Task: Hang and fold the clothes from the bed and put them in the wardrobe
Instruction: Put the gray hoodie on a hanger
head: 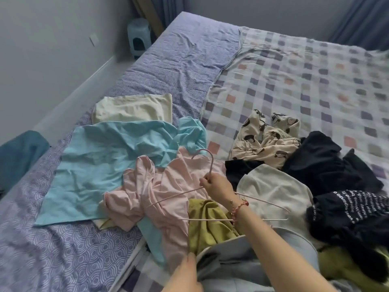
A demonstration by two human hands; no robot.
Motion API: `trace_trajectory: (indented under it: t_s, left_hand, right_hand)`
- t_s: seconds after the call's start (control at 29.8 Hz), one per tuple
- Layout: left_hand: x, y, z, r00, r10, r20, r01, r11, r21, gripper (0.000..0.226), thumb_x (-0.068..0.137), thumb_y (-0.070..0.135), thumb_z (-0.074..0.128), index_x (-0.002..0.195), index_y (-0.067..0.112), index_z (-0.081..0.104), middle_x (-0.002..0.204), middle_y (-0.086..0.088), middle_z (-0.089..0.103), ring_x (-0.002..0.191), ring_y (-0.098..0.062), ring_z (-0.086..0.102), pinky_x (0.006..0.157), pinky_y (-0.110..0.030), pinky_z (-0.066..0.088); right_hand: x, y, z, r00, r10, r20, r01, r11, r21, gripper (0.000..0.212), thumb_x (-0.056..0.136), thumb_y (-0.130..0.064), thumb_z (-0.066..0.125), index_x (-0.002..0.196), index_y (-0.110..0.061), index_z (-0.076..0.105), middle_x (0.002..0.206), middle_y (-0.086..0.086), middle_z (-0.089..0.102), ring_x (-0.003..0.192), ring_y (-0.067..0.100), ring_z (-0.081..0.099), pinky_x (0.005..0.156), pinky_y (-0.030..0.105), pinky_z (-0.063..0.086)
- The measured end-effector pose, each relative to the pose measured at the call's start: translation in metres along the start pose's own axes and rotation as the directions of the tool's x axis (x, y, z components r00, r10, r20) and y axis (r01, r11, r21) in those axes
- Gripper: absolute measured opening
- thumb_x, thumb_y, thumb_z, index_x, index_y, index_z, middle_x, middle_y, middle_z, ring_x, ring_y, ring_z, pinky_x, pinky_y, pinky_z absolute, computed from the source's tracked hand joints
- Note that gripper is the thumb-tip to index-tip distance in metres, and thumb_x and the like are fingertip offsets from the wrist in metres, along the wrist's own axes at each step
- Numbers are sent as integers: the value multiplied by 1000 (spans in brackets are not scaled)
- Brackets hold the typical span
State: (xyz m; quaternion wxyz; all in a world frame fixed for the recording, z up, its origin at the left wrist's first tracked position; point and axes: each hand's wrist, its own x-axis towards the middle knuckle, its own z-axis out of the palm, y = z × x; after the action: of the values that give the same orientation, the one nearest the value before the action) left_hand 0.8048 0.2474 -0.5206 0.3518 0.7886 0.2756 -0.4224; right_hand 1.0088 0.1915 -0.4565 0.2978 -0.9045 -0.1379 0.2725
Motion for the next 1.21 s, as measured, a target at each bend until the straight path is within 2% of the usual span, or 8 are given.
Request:
trace_trajectory:
  t_s: [0.1, 0.24, 0.3, 0.4, 0.54, 0.91, 1.11, 1.21]
  left_hand:
    - [-39, 17, -26, 993, 114, -42, -113, 993, 15, 5, 94, 15, 38, 96, 13, 41, 115, -11, 54, 106, -20, 52, 82, -23, 38]
    - [-53, 26, -29, 990, 34, -137, -70, 961, -267, 37, 96, 16, 43, 59, 16, 42, 65, -1, 46, 62, -10, 43, 56, -27, 29]
    - [-85, 40, -28, 985, 71, -160, -132, 902, -412, 30, 96, 22, 46, 70, 10, 57, 80, -7, 57, 76, -17, 53, 64, -25, 36]
    - [-105, 58, -28, 980, 59, -192, -181, 671, -719, 26, 93, 20, 54, 103, -2, 64, 99, -14, 65, 94, -27, 60, 81, -30, 45]
    - [-150, 94, -36, 982, 159, -105, -166, 440, -882, 17, 92, 16, 52, 93, 2, 63, 72, -13, 67, 63, -24, 63, 56, -27, 53]
    - [-286, 134, -51, 774, 452, -442, -611, 354, -708, 20, 98, 4, 39, 96, 8, 59, 65, -1, 70, 53, -10, 65, 50, -19, 54]
    - [-351, 125, -61, 695, 511, -506, -705, 345, -620, 19, 97, 9, 44, 94, 13, 62, 73, 1, 71, 69, -10, 65, 62, -19, 55]
    - [-377, 122, -55, 666, 579, -470, -723, 348, -597, 20, 96, 5, 44, 93, 11, 63, 72, 1, 72, 65, -8, 67, 62, -19, 56]
  right_hand:
    - [-38, 5, -45, 997, -32, -64, 39, 992, 118, 31, 95, -30, 52, 86, -7, 71, 59, -5, 54, 53, 7, 45, 54, 24, 37]
    - [-121, 31, -109, 978, 2, -210, 52, 966, 252, 22, 89, -22, 63, 78, -4, 67, 51, -4, 47, 42, 3, 39, 42, 13, 28]
    - [-181, 47, -141, 974, 54, -218, 22, 942, 334, 23, 86, -18, 66, 77, 4, 66, 46, -6, 43, 35, 1, 35, 38, 12, 26]
    - [-247, 75, -172, 969, 95, -226, 3, 917, 398, 24, 86, -13, 66, 76, 9, 64, 42, -9, 44, 34, 0, 35, 36, 10, 26]
    - [-323, 94, -201, 963, 95, -252, 5, 929, 370, 23, 86, -13, 66, 66, -2, 67, 39, -7, 40, 34, 2, 31, 36, 11, 22]
    - [-442, 73, -238, 905, -74, -419, 224, 920, 321, 22, 87, -15, 65, 66, -7, 64, 36, -10, 41, 34, 2, 35, 38, 10, 25]
    - [-449, 29, -221, 898, -245, -365, 312, 940, 139, 19, 84, -14, 67, 68, -5, 65, 47, -7, 49, 36, 0, 40, 41, 9, 31]
    - [-430, 5, -190, 882, -317, -349, 352, 935, 40, 12, 84, -17, 68, 74, -14, 63, 61, -6, 56, 51, 0, 49, 55, 12, 37]
